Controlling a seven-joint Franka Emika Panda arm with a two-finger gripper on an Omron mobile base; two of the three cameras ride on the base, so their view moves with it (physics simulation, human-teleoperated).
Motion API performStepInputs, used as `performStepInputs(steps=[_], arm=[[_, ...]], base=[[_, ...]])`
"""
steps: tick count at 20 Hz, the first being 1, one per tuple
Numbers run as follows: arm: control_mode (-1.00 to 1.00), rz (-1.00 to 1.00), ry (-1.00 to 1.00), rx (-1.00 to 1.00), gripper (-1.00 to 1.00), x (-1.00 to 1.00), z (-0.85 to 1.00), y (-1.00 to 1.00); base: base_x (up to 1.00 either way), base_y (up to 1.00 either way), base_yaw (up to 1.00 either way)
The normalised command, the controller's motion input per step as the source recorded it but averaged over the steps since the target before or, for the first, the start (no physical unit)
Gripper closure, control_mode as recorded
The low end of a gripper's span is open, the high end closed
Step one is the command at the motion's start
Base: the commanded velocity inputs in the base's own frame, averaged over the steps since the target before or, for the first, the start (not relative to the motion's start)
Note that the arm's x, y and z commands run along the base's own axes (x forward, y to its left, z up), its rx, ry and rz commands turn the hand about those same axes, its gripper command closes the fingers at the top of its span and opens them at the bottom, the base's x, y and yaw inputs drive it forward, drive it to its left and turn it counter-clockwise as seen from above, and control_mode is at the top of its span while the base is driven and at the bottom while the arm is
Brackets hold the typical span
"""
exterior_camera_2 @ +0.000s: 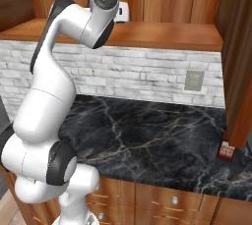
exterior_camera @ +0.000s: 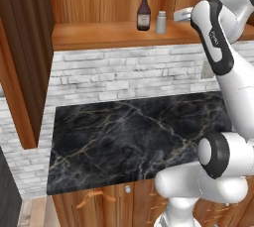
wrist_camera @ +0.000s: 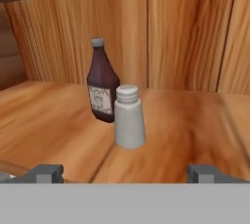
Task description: Collect the paprika, ketchup, and shaker from the cabinet and place them next to the stove.
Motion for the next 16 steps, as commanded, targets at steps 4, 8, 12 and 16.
performStepInputs(steps=[4,8,12,16], arm=[[-1.0,0.0,0.0,0.0,-1.0,0.39,0.0,0.1],[-1.0,0.0,0.0,0.0,-1.0,0.34,0.0,0.18],[-1.0,0.0,0.0,0.0,-1.0,0.27,0.0,0.13],[-1.0,0.0,0.0,0.0,-1.0,0.18,0.0,0.02]], base=[[0.0,0.0,0.0],[0.0,0.0,0.0],[0.0,0.0,0.0],[0.0,0.0,0.0]])
